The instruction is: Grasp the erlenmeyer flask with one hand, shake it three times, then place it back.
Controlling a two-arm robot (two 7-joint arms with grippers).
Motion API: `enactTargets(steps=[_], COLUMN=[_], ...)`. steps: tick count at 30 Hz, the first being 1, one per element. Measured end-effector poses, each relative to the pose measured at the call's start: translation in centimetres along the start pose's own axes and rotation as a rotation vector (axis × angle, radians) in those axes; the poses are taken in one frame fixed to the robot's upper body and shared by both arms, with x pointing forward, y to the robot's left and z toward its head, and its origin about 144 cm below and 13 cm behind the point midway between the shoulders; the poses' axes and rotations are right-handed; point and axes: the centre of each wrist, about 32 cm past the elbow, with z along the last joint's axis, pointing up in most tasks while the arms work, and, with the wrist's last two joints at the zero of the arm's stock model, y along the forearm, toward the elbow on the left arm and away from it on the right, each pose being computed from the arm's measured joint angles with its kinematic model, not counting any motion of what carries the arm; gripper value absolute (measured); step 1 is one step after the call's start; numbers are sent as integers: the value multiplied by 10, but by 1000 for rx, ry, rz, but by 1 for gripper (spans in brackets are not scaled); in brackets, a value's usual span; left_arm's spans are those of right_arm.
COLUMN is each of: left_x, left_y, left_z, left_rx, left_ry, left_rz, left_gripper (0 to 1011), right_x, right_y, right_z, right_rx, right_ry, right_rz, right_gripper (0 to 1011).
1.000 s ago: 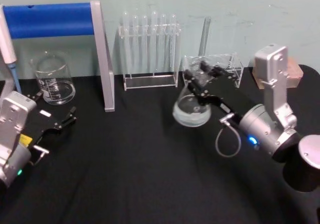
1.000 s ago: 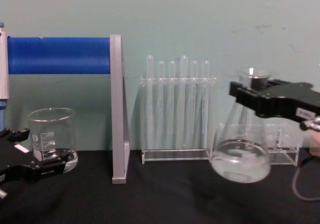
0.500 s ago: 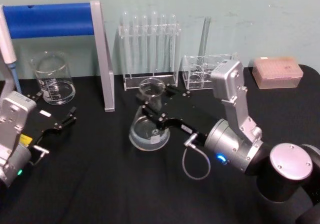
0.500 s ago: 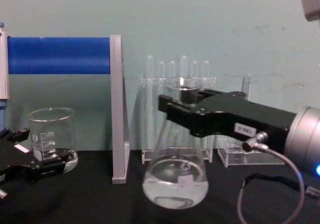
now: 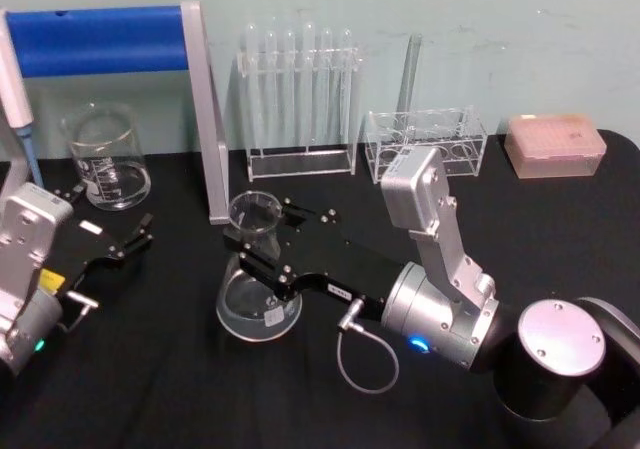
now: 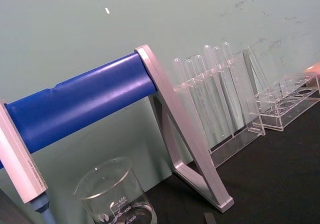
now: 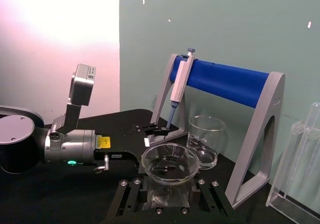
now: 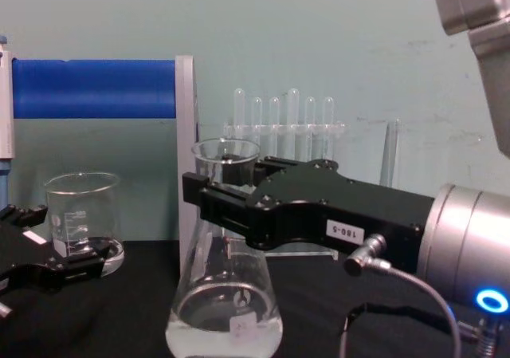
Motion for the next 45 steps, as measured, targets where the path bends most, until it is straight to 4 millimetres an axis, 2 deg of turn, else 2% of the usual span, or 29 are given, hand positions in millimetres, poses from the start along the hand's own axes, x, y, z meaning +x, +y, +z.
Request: enactTargets(steps=[6,15,28,33,45], left_x=[0,0,0,0,0], left_y=[0,0,0,0,0], left_z=[0,0,0,0,0], left_rx=[0,0,0,0,0], left_ry=[0,0,0,0,0], left_rz=[0,0,0,0,0], left_gripper=[1001,1001,1001,1001,1001], right_x=[4,24,62,71,79], right_y=[-2,-13,-48,-61,-76], right_z=[1,1,0,0,0], right_rx=[0,-5,-20,-24,-24], right_ry=[-1,-12,-36,-44,-50], right_rz=[-23,-136,-386,-460,-542], right_gripper=[450,450,450,450,450])
